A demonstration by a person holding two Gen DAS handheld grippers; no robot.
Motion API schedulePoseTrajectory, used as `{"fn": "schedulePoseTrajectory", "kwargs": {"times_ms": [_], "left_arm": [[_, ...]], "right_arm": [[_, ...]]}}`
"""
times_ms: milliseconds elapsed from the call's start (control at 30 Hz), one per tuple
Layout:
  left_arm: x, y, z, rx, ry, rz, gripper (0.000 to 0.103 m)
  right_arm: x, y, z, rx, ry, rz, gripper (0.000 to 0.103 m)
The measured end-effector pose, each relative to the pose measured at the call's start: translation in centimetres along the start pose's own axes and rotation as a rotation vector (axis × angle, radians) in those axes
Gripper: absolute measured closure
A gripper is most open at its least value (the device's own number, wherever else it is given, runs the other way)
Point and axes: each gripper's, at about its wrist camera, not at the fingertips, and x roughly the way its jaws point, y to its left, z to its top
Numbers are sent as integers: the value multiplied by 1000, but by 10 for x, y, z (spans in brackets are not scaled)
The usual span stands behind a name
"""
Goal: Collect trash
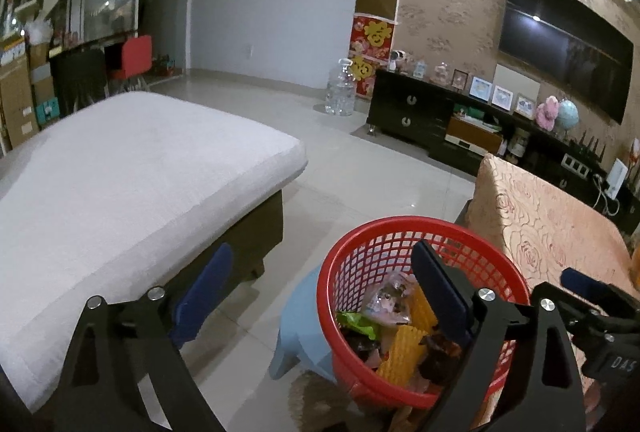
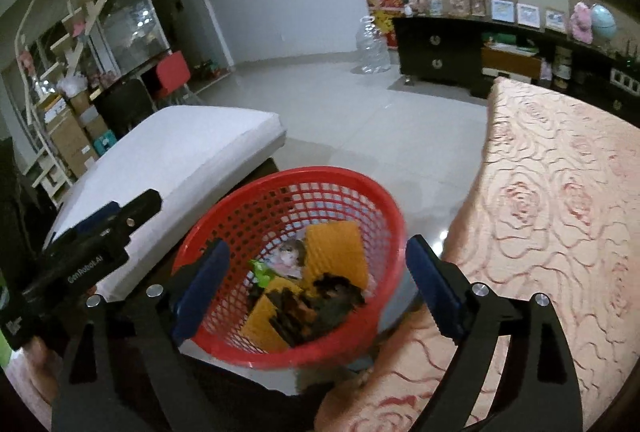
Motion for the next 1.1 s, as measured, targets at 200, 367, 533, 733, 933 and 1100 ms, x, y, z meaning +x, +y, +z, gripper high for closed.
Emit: {"fn": "schedulePoseTrajectory", "kwargs": {"times_ms": [200, 367, 533, 733, 933, 1100], "left_arm": [[-24, -15, -3, 55, -23, 11, 9], [-44, -28, -9, 80, -37, 0, 8], [-62, -37, -15, 92, -46, -6, 8], [-77, -40, -22, 95, -57, -7, 8], [-83, -43, -28, 97, -57, -10, 8], [-86, -46, -30, 105, -52, -16, 8]], "right_arm": [[-37, -9, -15, -14, -52, -61, 7], [-61, -11, -28, -18, -79, -81, 7], [-81, -7, -35, -19, -98, -94, 7], [-95, -1, -43, -16, -98, -109, 7], [-102, -1, -49, -2, -110, -122, 7], [-107, -1, -50, 8, -109, -129, 7]]}}
